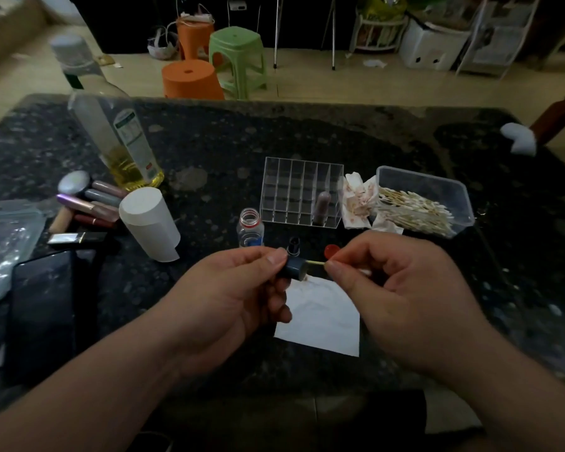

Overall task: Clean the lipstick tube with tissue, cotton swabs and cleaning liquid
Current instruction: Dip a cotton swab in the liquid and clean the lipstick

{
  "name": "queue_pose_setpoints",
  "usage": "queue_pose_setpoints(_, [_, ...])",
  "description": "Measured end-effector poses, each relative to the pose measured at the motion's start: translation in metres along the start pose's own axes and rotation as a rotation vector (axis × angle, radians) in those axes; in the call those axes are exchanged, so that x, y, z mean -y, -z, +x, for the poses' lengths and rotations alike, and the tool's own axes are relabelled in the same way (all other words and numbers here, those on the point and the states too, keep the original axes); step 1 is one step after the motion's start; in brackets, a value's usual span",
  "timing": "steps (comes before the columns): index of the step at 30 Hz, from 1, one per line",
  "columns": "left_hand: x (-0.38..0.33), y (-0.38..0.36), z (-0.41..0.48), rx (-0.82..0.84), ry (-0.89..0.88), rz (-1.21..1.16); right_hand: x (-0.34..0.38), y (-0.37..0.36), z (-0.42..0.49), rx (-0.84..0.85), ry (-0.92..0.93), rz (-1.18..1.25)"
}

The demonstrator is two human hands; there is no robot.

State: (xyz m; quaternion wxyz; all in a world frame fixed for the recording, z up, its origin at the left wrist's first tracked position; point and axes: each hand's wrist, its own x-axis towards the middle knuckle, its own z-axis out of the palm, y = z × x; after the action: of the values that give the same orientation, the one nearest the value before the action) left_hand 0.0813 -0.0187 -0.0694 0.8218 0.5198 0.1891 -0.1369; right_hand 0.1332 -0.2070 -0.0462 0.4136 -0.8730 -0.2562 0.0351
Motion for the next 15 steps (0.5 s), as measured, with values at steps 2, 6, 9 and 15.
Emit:
queue_pose_setpoints(2, [-0.0004, -0.0007, 0.0003, 0.003, -0.003, -0.017, 0.0003, -0.0021, -0.0005, -0.013, 0.019, -0.041])
queue_pose_setpoints(6, [0.0, -0.0011, -0.0009, 0.01, -0.008, -0.034, 0.0004, -0.0033, -0.0012, 0.036, -0.023, -0.053])
queue_pose_setpoints(9, [0.0012, -0.0014, -0.0031, -0.01, -0.015, -0.046, 0.0018, -0.0009, 0.0004, 0.131, -0.089, 0.034])
queue_pose_setpoints(15, [0.0005, 0.0006, -0.0033, -0.007, -0.06, -0.043, -0.0032, -0.002, 0.007, 0.059, 0.009, 0.133])
